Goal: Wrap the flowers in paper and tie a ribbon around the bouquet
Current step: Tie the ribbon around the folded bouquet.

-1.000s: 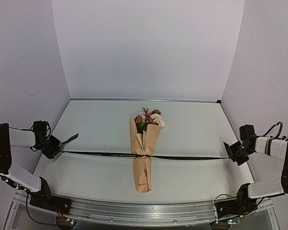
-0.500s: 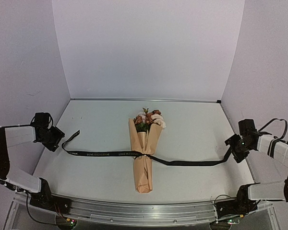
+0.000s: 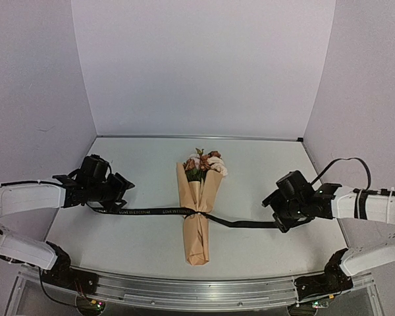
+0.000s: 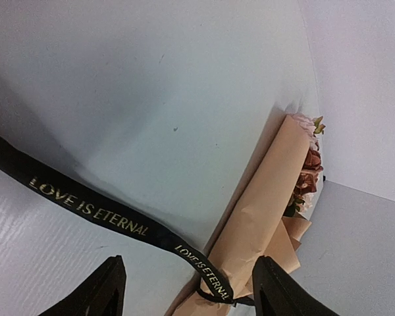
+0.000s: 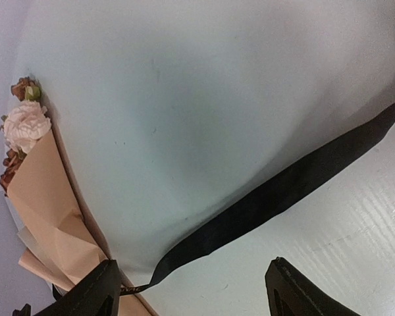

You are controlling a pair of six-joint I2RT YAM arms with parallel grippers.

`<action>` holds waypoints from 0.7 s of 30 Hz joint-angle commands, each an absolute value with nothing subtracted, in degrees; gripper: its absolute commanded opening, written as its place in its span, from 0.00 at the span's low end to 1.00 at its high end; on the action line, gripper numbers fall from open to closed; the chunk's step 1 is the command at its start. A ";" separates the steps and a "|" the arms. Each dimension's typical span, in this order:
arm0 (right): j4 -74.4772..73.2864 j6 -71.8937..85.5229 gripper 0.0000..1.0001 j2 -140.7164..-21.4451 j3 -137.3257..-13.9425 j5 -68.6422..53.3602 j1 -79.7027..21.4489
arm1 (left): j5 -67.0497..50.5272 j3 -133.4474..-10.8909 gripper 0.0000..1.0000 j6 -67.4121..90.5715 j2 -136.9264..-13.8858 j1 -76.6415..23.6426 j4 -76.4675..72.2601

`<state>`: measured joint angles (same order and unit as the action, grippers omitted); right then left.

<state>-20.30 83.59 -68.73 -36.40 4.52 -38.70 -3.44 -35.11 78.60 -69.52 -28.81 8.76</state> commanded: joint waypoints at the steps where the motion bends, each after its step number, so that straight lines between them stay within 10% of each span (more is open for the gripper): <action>1: -15.53 93.33 0.77 -73.80 -39.40 7.99 -43.83 | -3.00 -33.21 0.69 90.90 -73.01 -34.08 -0.80; 21: -2.46 99.05 0.75 -86.81 -37.54 5.53 -47.21 | -4.78 -39.12 0.71 112.57 -98.63 -46.99 -26.77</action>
